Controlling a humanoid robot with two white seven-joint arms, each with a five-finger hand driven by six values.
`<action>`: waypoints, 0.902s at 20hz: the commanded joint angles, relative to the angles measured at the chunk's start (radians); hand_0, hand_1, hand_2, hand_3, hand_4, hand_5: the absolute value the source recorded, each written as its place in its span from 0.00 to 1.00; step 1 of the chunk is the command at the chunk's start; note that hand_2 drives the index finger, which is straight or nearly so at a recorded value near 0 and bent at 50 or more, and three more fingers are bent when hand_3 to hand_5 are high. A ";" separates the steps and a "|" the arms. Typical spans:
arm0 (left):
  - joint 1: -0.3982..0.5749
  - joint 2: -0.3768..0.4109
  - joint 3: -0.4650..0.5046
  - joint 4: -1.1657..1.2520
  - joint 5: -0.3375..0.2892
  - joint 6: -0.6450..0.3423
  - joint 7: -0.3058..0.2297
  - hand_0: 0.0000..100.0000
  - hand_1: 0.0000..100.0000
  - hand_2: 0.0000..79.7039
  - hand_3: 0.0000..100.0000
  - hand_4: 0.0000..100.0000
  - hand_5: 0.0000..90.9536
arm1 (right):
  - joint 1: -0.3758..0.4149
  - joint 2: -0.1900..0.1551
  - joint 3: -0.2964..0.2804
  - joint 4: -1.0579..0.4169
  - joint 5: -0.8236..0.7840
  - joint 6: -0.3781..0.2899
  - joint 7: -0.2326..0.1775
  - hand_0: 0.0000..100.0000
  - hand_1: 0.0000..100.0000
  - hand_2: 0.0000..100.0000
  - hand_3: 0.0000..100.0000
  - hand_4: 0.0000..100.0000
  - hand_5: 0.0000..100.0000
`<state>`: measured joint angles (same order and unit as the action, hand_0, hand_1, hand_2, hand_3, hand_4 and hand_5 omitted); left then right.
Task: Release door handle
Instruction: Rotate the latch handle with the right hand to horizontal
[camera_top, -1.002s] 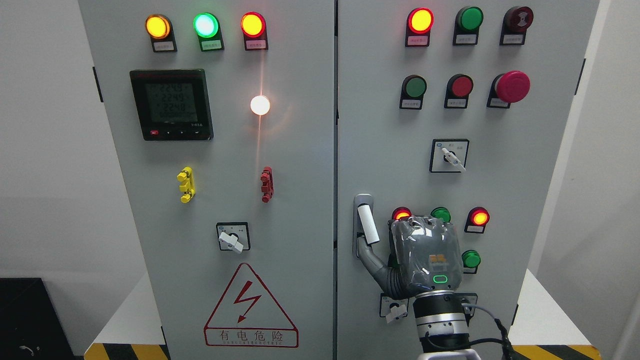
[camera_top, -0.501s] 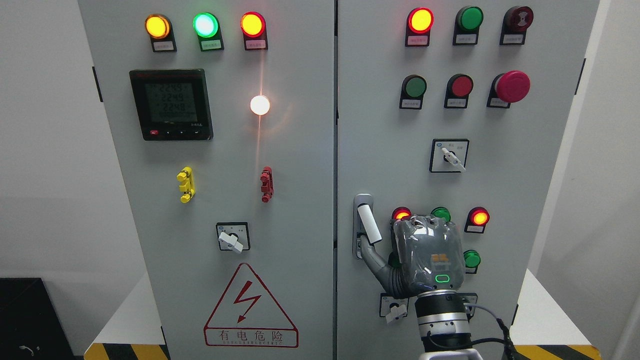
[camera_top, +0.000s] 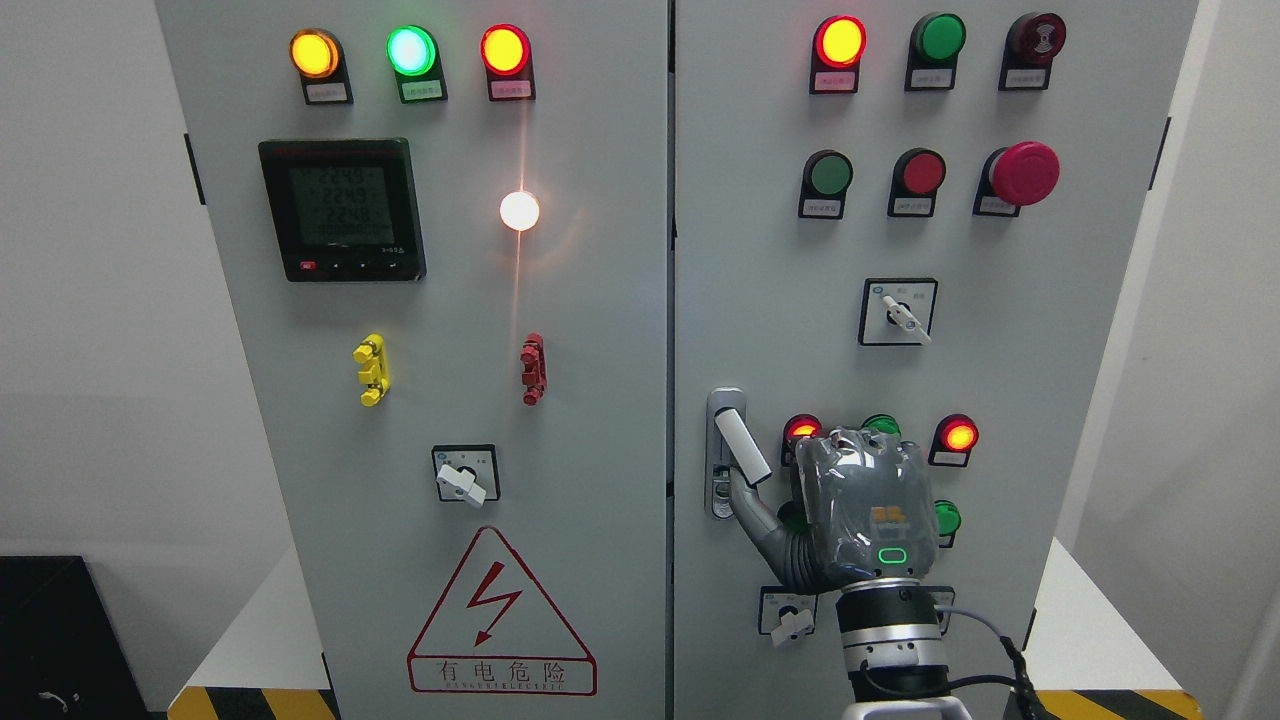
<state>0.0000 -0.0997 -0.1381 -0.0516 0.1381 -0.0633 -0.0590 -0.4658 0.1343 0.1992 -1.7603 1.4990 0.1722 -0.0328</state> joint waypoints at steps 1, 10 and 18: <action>0.018 0.000 0.000 0.001 0.000 0.000 -0.001 0.12 0.56 0.00 0.00 0.00 0.00 | 0.003 0.001 -0.009 -0.001 0.000 -0.002 0.004 0.47 0.28 0.94 1.00 0.94 0.95; 0.018 0.000 0.000 0.001 0.000 0.000 -0.001 0.12 0.56 0.00 0.00 0.00 0.00 | 0.001 -0.001 -0.014 -0.001 0.000 -0.002 0.002 0.47 0.28 0.94 1.00 0.94 0.95; 0.018 0.000 0.000 -0.001 0.000 0.000 -0.001 0.12 0.56 0.00 0.00 0.00 0.00 | 0.001 -0.001 -0.017 -0.002 -0.002 -0.003 0.002 0.47 0.29 0.94 1.00 0.94 0.95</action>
<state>0.0000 -0.0997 -0.1381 -0.0514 0.1381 -0.0634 -0.0590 -0.4643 0.1341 0.1881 -1.7612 1.4980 0.1695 -0.0278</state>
